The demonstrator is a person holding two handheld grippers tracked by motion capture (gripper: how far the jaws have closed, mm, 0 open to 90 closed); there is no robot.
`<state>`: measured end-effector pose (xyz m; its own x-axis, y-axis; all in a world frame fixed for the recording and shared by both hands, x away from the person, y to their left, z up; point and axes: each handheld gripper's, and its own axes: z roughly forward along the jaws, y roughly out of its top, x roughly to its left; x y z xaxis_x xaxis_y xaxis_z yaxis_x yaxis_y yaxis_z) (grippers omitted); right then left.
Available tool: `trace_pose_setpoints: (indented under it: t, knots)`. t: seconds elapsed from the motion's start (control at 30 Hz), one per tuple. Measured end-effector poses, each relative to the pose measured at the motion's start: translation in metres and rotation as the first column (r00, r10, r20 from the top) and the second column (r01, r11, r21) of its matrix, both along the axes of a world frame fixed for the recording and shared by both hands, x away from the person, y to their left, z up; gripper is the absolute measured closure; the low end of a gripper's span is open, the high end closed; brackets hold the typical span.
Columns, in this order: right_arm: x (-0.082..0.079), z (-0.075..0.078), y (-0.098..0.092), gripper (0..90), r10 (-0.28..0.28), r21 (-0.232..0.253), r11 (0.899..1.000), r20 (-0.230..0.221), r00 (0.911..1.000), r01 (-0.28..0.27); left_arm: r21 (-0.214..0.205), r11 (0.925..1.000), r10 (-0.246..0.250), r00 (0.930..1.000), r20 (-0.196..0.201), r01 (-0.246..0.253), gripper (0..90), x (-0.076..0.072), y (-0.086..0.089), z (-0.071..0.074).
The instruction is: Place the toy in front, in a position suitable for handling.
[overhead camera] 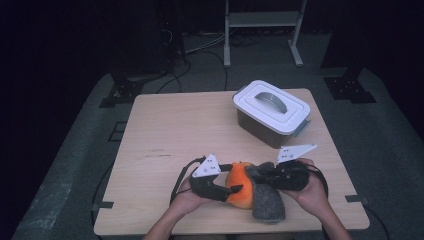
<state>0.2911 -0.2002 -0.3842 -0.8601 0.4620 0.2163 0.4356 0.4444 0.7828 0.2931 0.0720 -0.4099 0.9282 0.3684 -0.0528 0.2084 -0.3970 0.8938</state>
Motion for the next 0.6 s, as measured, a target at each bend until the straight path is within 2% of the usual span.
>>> trace_pose_setpoints:
  t: [0.07,0.13,0.2,0.3,0.37,0.4,0.47,0.53,0.6]
  knots:
    - [-0.002,-0.002,0.008,78.4,0.036,-0.007,0.999,-0.02,0.9992,-0.036,0.005,1.0,0.002,0.9999,-0.014,-0.001,29.2,0.001,0.002,-0.001]
    - [-0.005,-0.002,0.015,78.4,0.066,-0.022,0.997,-0.033,0.9972,-0.067,0.009,0.9999,-0.014,0.9999,0.0,0.014,32.5,0.0,0.003,-0.002]
    - [-0.008,0.005,0.018,78.5,0.063,-0.049,0.997,0.01,0.998,-0.062,0.009,0.9994,-0.033,0.9993,0.015,0.033,36.6,-0.001,0.003,-0.002]
    - [-0.011,0.018,0.018,78.5,0.049,-0.012,0.999,0.061,0.9969,-0.049,0.005,0.9955,-0.095,0.9943,0.05,0.095,38.9,-0.005,-0.002,-0.001]
    - [-0.012,0.023,0.02,78.2,0.043,-0.023,0.999,0.078,0.996,-0.041,0.019,0.9917,-0.128,0.9887,0.078,0.127,39.0,-0.01,-0.006,0.0]
    - [-0.012,0.022,0.02,78.2,0.039,-0.034,0.999,0.077,0.9963,-0.036,0.028,0.9908,-0.135,0.9869,0.089,0.133,38.9,-0.011,-0.007,0.0]
    - [-0.01,0.019,0.019,78.2,0.045,-0.038,0.998,0.063,0.997,-0.042,0.028,0.9907,-0.135,0.9877,0.08,0.133,38.9,-0.011,-0.006,-0.001]
    - [-0.007,0.015,0.013,78.2,0.038,-0.031,0.999,0.039,0.9985,-0.037,0.032,0.9917,-0.126,0.9891,0.076,0.124,39.1,-0.01,-0.005,-0.001]
    - [-0.002,0.013,0.001,78.0,0.008,-0.035,0.999,0.016,0.9998,-0.007,0.03,0.9915,-0.128,0.9893,0.069,0.126,39.1,-0.009,-0.004,0.0]
